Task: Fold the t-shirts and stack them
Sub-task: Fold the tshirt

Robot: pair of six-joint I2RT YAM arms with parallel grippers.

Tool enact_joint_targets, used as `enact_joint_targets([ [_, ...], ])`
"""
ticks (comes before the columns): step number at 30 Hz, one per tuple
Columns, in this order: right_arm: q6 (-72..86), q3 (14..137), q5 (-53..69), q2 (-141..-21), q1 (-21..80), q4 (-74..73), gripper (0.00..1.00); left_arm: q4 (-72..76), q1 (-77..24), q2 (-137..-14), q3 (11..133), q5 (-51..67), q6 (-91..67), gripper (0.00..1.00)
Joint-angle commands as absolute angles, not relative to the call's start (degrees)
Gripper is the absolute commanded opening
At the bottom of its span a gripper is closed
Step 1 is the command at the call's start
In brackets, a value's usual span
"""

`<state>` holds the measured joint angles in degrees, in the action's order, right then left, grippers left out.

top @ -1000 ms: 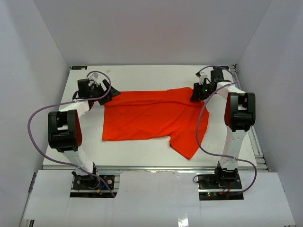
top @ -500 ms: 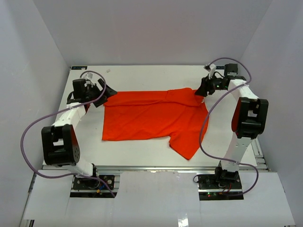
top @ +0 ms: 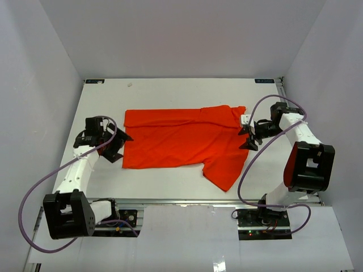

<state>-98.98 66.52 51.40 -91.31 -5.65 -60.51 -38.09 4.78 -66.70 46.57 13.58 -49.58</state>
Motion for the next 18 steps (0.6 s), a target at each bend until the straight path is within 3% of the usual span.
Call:
enact_joint_targets([
  [1,-105.12,66.1,50.54,-89.91,-5.89,-61.7,0.69,-49.02,5.1,-65.74,46.05,7.74,-55.62,0.94],
  [10,-97.12,64.6,48.34,-89.65,-5.89,-54.23,0.68,-53.0,4.22,-70.57,43.6,3.87,-60.9,0.8],
  [18,-95.19,63.81,47.82,-89.47,-5.98,-52.82,0.67,-44.4,3.78,-73.91,39.38,3.96,-62.05,0.64],
])
